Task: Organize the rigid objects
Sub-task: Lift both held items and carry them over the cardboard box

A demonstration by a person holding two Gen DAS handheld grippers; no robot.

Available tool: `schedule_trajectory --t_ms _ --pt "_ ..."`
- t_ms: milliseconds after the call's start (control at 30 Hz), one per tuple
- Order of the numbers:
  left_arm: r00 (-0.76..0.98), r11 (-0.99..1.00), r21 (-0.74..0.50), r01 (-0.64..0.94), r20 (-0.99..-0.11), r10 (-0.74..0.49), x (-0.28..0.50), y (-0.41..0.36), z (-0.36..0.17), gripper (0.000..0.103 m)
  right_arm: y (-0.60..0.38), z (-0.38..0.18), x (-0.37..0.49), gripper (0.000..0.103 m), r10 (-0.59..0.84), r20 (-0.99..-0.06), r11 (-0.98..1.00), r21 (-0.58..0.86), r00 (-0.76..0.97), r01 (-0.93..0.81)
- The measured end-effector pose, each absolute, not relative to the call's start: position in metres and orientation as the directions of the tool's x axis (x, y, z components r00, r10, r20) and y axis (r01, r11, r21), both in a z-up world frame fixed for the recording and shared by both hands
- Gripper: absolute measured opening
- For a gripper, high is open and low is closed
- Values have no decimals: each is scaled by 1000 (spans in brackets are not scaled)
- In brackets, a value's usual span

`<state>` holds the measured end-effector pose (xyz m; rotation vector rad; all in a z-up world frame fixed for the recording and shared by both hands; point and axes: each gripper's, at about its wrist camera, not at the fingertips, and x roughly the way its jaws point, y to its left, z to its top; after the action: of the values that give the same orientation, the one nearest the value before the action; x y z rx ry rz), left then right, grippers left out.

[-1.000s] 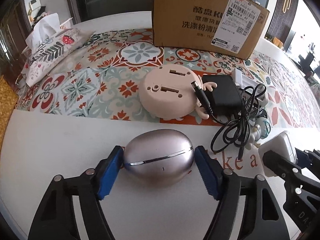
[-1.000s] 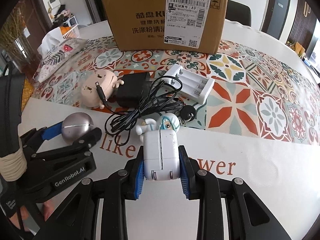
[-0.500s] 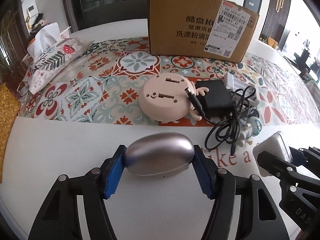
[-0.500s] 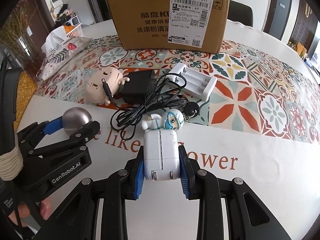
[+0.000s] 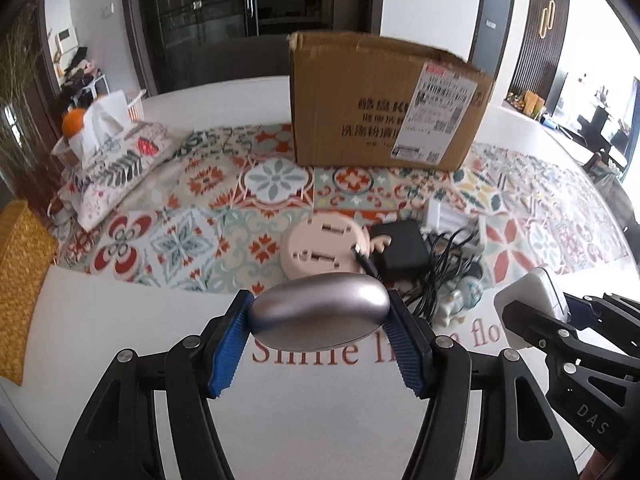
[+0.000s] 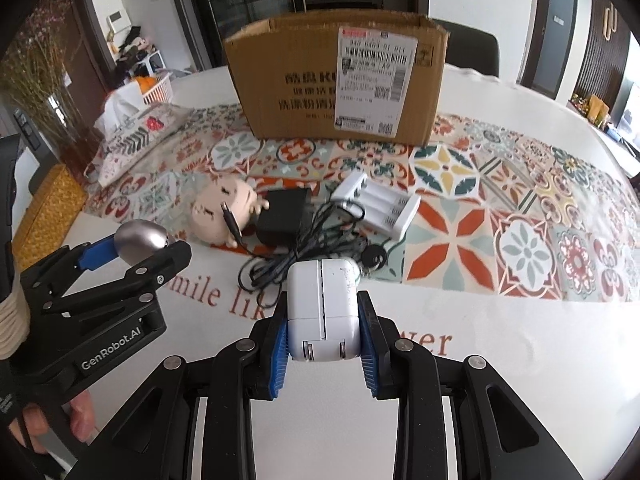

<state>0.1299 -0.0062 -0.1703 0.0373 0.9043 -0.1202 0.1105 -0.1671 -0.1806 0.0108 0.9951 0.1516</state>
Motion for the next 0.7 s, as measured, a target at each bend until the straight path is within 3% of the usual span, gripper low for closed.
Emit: schedule_trajectory --t_ms 700 --pt "735 981 -19 194 -660 -158 162 -11 -67 64 -170 -79 135 31 119 -675 993 63 728 -104"
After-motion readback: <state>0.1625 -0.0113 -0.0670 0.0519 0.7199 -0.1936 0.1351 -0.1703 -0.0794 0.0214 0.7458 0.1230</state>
